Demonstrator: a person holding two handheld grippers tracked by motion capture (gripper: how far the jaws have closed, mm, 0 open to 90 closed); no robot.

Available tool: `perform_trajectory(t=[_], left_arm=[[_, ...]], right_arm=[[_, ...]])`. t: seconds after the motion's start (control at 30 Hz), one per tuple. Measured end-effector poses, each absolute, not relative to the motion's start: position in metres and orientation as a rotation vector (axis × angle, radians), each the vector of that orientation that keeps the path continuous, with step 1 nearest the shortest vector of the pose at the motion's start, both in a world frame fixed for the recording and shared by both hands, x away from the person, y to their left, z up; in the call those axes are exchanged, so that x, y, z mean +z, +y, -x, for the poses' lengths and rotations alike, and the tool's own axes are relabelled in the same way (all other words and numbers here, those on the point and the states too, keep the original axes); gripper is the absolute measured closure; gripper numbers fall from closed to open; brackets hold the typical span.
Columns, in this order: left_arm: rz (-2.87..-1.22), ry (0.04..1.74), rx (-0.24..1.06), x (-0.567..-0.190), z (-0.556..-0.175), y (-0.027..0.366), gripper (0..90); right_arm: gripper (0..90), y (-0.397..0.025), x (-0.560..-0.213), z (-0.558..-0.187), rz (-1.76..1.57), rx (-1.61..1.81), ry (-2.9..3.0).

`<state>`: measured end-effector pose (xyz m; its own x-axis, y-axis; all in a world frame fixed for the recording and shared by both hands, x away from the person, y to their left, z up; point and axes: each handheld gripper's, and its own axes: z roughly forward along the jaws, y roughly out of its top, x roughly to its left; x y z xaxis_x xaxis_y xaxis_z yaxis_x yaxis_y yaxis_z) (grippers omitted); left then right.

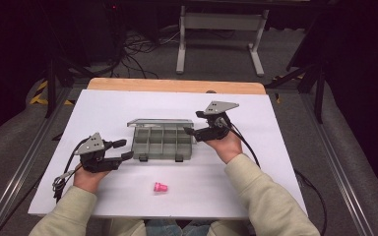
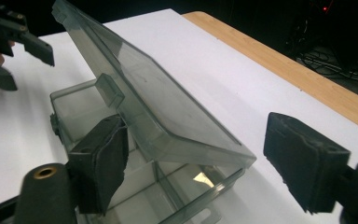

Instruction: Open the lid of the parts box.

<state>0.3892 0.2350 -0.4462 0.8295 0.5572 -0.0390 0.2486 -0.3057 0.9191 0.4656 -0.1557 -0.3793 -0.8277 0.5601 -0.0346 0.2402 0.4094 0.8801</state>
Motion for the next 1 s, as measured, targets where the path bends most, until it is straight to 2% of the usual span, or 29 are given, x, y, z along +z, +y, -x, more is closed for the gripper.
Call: perform_trajectory(t=[0.17,0.5,1.0], left_arm=[[-1.895,0.619,0.362,-0.446,-0.388,0.236,26.9],[-1.873,0.624,0.394,-0.443,-0.382,0.242,12.8],[-1.84,0.609,0.387,-0.438,-0.37,0.25,9.0]], right_arm=[[33.2,-0.155,-0.374,-0.476,-0.701,1.442,2.331],[38.0,-0.149,-0.373,-0.49,-0.708,1.469,2.295],[48.3,-0.15,-0.368,-0.517,-0.756,1.502,2.228]])
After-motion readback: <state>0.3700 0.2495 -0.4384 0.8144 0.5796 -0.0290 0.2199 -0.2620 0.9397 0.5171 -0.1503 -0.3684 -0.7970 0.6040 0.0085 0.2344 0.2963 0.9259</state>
